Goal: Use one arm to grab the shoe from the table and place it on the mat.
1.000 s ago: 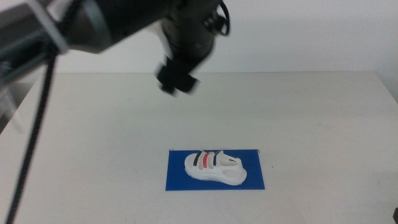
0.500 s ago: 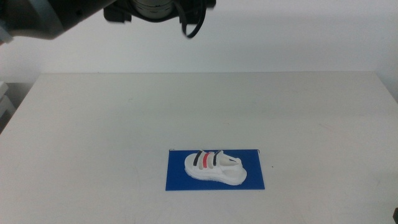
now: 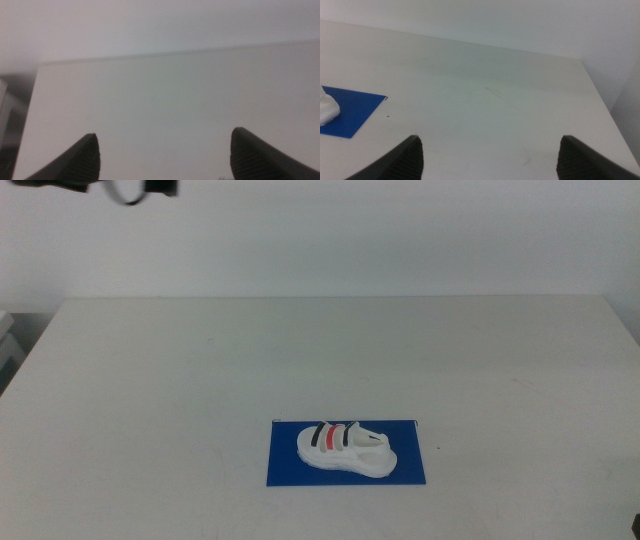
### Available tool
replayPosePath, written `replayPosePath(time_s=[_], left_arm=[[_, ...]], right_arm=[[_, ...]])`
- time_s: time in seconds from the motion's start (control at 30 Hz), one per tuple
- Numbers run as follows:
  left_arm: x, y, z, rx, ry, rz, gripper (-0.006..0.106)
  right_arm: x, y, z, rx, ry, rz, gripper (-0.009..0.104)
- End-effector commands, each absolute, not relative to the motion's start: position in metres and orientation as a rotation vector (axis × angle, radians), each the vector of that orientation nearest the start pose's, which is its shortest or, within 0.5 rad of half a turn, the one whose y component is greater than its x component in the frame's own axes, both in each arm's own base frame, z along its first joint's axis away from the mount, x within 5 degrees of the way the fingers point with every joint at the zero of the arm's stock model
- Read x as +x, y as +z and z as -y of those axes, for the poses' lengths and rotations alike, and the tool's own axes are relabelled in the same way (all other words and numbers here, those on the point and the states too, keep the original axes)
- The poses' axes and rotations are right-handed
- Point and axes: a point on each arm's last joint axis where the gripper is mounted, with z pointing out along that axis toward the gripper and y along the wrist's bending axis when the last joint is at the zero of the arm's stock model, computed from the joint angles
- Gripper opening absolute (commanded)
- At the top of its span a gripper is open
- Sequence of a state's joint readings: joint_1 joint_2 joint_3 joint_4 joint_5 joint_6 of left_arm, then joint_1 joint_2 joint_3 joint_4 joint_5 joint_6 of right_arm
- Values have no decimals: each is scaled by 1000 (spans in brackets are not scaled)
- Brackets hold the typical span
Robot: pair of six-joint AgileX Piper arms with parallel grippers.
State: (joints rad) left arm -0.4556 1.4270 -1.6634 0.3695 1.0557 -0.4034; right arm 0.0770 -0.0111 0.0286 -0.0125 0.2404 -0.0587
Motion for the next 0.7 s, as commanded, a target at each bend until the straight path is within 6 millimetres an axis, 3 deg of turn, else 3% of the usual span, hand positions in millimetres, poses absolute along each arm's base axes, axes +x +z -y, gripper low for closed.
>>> replayPosePath(time_s=[0.0, 0.13, 0.4, 0.67], left_arm=[[253, 475, 87, 118, -131, -1997, 87], [224, 455, 61, 108, -187, -1803, 87], [156, 372, 10, -58, -140, -1685, 87], [88, 298, -1, -7, 16, -1634, 87]], right_arm=[[57, 187, -4, -141, -12, -1672, 78], [57, 187, -4, -141, -12, -1672, 78], [57, 187, -4, -141, -12, -1672, 78], [57, 187, -4, -141, -12, -1672, 78]])
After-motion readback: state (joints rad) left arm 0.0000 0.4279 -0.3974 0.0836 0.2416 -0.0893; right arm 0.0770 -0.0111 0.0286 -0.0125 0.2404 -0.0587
